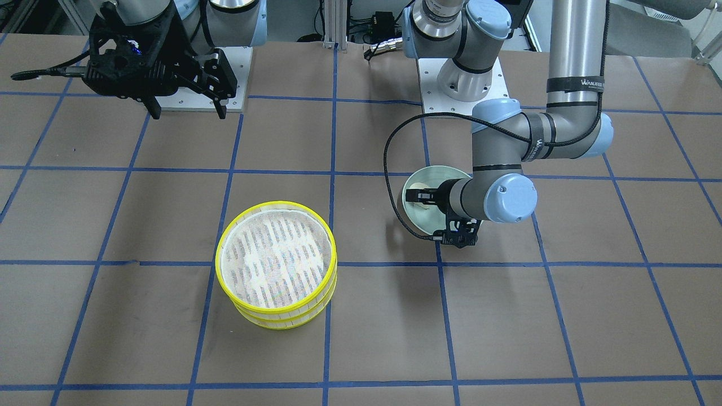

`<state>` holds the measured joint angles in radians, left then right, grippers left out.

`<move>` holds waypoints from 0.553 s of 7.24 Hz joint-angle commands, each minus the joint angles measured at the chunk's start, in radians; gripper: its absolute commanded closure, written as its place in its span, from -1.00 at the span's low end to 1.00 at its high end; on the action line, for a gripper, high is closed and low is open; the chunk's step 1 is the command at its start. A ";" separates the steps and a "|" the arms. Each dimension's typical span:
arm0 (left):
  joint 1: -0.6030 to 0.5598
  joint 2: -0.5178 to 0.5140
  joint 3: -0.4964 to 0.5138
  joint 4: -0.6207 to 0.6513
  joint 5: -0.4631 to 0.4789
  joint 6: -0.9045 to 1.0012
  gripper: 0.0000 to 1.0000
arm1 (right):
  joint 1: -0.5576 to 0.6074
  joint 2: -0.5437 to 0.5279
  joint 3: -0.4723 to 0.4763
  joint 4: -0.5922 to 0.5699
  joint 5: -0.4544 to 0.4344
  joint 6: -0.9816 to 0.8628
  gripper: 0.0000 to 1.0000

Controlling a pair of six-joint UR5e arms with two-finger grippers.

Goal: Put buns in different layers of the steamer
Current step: 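Lower the left gripper over the plate and grasp the cream bun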

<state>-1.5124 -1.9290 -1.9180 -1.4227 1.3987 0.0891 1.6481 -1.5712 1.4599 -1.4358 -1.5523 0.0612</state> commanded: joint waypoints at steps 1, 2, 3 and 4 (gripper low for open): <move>0.000 -0.013 0.000 -0.007 0.003 -0.035 0.33 | 0.001 0.000 0.000 0.000 -0.002 -0.001 -1.00; 0.000 -0.019 0.002 -0.010 0.003 -0.035 0.99 | 0.001 0.000 0.016 -0.002 0.000 -0.001 -1.00; 0.000 -0.021 0.013 -0.010 0.002 -0.037 1.00 | 0.004 0.002 0.036 -0.018 0.008 0.000 -1.00; 0.000 -0.002 0.036 -0.010 0.005 -0.060 1.00 | 0.006 0.011 0.066 -0.066 0.008 0.006 -1.00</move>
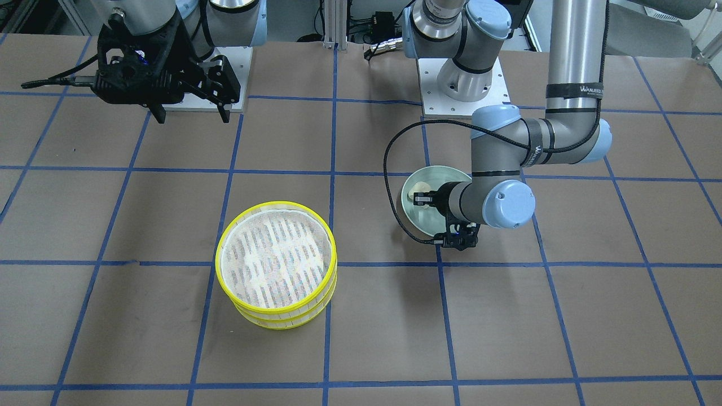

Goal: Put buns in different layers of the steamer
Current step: 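Lift the cream bun with left gripper while right gripper grasps top tier rim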

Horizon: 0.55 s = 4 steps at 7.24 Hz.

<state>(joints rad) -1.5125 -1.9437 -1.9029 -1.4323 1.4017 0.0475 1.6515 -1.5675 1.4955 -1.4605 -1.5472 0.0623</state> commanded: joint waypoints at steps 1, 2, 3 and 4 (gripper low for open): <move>0.000 0.022 0.053 0.000 0.000 -0.058 1.00 | 0.004 0.009 0.066 -0.084 -0.001 0.022 -1.00; 0.000 0.023 0.085 -0.002 0.003 -0.063 1.00 | 0.004 0.023 0.090 -0.118 -0.004 0.028 -1.00; 0.006 0.041 0.108 -0.002 0.006 -0.058 1.00 | 0.004 0.050 0.103 -0.148 -0.008 0.028 -1.00; 0.008 0.060 0.145 -0.007 0.008 -0.057 1.00 | 0.005 0.101 0.132 -0.219 -0.013 0.028 -1.00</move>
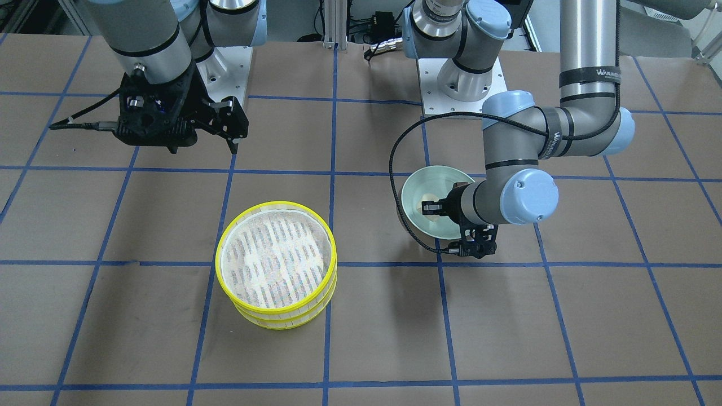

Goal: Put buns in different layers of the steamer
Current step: 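Lift the cream bun with left gripper while right gripper grasps top tier rim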

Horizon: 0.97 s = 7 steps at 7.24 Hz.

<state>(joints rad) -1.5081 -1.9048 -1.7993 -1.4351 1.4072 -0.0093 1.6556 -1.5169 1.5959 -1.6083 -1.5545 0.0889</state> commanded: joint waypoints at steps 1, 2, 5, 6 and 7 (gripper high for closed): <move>0.005 0.024 0.072 -0.025 0.007 -0.001 1.00 | 0.001 0.104 0.077 -0.169 -0.009 0.003 -0.99; 0.005 0.032 0.092 -0.033 0.054 0.000 1.00 | 0.001 0.153 0.122 -0.274 -0.015 0.006 -0.97; 0.005 0.049 0.123 -0.031 0.137 0.003 1.00 | 0.001 0.257 0.131 -0.396 -0.009 0.012 -0.18; 0.006 0.052 0.123 -0.025 0.142 0.008 1.00 | 0.000 0.282 0.130 -0.422 -0.010 0.012 0.09; 0.009 0.058 0.129 -0.022 0.150 0.011 1.00 | -0.003 0.297 0.130 -0.444 -0.007 0.012 0.43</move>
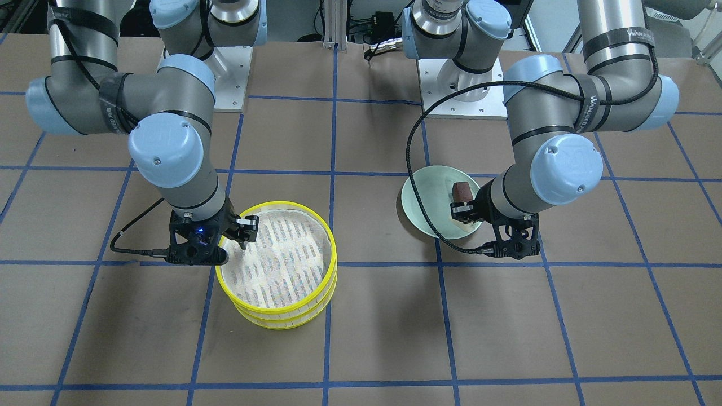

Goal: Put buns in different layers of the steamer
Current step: 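Lift the cream bun with left gripper while right gripper grasps top tier rim, then lift the top steamer tier with the right gripper and move it aside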

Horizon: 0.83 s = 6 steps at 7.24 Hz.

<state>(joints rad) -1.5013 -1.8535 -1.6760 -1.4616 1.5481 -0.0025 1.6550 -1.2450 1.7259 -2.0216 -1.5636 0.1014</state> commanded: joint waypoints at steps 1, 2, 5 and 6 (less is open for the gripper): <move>0.022 0.014 0.042 0.004 0.007 0.006 1.00 | -0.015 0.025 0.000 -0.029 0.008 0.000 0.74; 0.038 0.013 0.077 0.001 0.009 0.004 1.00 | -0.039 0.018 -0.002 -0.023 0.010 -0.002 0.99; 0.042 0.042 0.111 0.007 0.030 0.004 1.00 | -0.076 -0.137 -0.046 0.120 0.035 -0.003 1.00; 0.042 0.049 0.113 0.009 0.033 0.004 1.00 | -0.118 -0.178 -0.110 0.264 0.049 -0.023 1.00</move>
<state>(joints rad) -1.4592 -1.8154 -1.5677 -1.4548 1.5790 0.0016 1.5764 -1.3604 1.6781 -1.9045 -1.5332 0.0938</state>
